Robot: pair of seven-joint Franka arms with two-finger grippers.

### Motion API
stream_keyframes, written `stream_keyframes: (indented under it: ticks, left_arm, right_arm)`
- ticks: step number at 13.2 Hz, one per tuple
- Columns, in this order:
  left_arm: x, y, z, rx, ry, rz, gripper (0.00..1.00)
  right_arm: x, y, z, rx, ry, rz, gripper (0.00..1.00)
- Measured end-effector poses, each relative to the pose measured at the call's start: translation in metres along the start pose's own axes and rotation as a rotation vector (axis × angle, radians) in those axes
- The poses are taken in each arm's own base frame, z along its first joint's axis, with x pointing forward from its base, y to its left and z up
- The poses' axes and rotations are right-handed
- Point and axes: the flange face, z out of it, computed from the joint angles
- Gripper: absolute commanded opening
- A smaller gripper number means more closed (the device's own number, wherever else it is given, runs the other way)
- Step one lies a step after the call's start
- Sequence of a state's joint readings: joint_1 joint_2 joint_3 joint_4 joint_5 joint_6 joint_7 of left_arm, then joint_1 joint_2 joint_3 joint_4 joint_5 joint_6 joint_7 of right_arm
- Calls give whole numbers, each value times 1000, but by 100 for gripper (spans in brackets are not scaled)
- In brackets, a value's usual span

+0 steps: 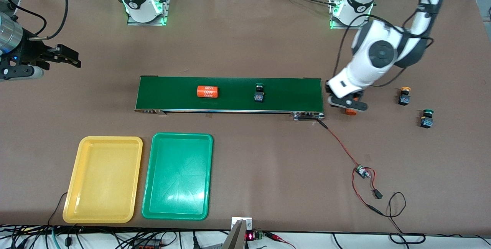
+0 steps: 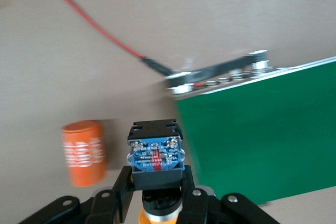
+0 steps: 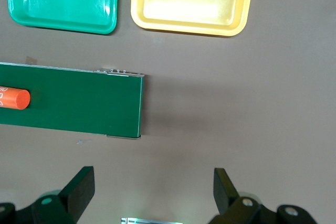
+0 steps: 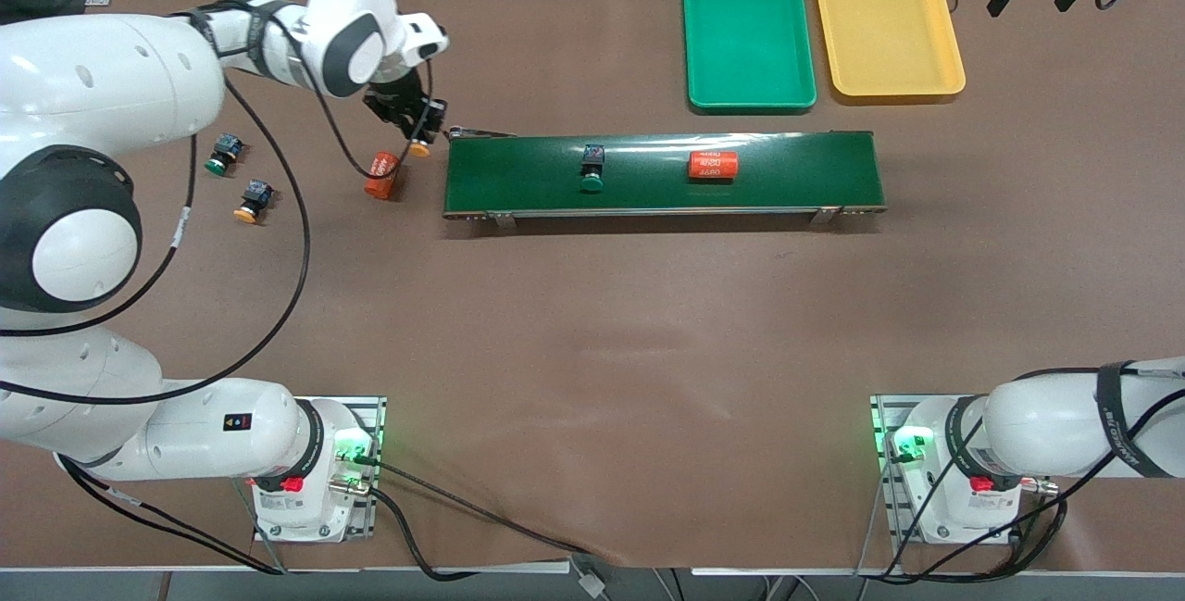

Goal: Sort buttons by color to trays
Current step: 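Place the yellow-based button on the belt with the left gripper, then return the left gripper and grasp the second orange cylinder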

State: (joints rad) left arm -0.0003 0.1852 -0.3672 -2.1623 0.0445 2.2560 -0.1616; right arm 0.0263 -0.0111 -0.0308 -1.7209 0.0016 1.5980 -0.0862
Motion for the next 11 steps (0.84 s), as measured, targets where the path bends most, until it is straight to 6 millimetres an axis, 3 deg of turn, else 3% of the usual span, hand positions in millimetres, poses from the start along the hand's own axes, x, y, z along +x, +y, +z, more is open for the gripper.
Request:
stream_keyframes:
  ticks: [2, 4, 7, 8, 9, 10, 11]
  left_arm:
    - [-2, 44, 11, -2, -16, -37, 0]
    - [0, 75, 22, -9, -27, -88, 0]
    - [7, 99, 48, -40, -15, -127, 0]
    - [8, 106, 60, -51, -14, -133, 8]
    - [9, 112, 69, -60, -13, -139, 73]
    - [10, 114, 70, -63, -11, -142, 100]
    - [11, 115, 68, -65, -6, -146, 100]
  right_arm:
    - [0, 0, 0, 0, 0, 0, 100]
    - [0, 0, 0, 0, 0, 0, 100]
    - [0, 0, 0, 0, 0, 0, 100]
    - [0, 0, 0, 0, 0, 0, 100]
    - [0, 0, 0, 0, 0, 0, 100]
    - [0, 0, 0, 0, 0, 0, 100]
    - [0, 0, 0, 0, 0, 0, 100]
